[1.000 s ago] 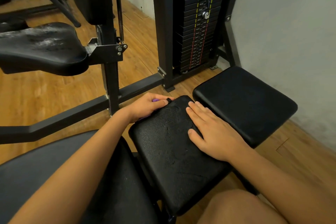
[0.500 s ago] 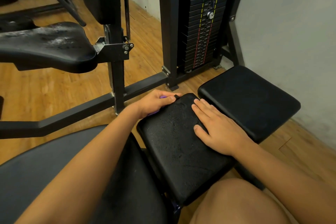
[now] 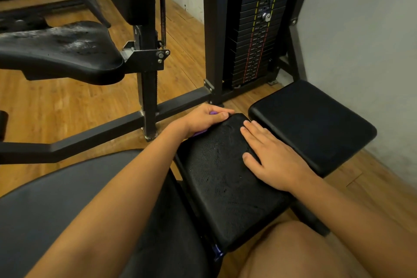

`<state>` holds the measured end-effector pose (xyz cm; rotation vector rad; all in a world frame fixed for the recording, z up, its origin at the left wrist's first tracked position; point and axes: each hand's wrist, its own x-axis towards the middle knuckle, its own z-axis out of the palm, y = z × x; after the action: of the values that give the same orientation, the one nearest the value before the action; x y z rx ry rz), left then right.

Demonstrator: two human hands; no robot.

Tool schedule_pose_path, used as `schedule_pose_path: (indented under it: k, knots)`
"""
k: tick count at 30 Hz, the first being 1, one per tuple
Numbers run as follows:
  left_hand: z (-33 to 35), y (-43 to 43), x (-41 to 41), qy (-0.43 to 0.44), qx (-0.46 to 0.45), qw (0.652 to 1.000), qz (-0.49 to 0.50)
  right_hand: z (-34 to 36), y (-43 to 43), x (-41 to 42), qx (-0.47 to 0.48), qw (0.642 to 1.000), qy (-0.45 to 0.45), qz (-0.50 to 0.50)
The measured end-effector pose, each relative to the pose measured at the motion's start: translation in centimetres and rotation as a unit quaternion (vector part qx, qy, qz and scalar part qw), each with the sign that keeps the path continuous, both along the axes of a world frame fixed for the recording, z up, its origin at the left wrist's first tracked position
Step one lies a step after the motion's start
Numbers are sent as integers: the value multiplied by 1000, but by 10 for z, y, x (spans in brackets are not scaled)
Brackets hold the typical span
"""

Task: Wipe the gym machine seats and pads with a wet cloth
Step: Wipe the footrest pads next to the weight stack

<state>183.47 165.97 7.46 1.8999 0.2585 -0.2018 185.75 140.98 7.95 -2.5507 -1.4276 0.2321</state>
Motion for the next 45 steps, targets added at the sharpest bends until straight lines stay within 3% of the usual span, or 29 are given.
schedule_pose_path:
  k: [4, 10, 17, 25, 28, 32, 38, 42, 45]
  knots:
    - [-1, 2, -9, -14, 9, 1000, -2, 1, -1, 2, -8, 1000, -2, -4]
    - [1, 52, -71, 63, 7, 997, -49, 4, -6, 3, -16, 1000, 4, -9]
    - [44, 79, -113, -9, 34, 999, 9, 8, -3, -8, -25, 1000, -12, 4]
    - [27, 114, -135, 68, 139, 986, -56, 26, 95, -135, 61, 985, 135, 92]
    - [18, 118, -135, 84, 103, 989, -70, 9, 118, -183, 48, 987, 133, 79]
    - [13, 128, -133, 103, 36, 990, -85, -10, 126, -204, 36, 997, 20, 63]
    - [2, 138, -132, 138, -8, 985, -106, -11, 130, -206, 25, 997, 22, 69]
    - [4, 165, -156, 195, -16, 979, -48, -10, 129, -206, 31, 997, 23, 65]
    - [8, 184, -181, 224, -81, 971, -27, -10, 132, -208, 34, 997, 21, 67]
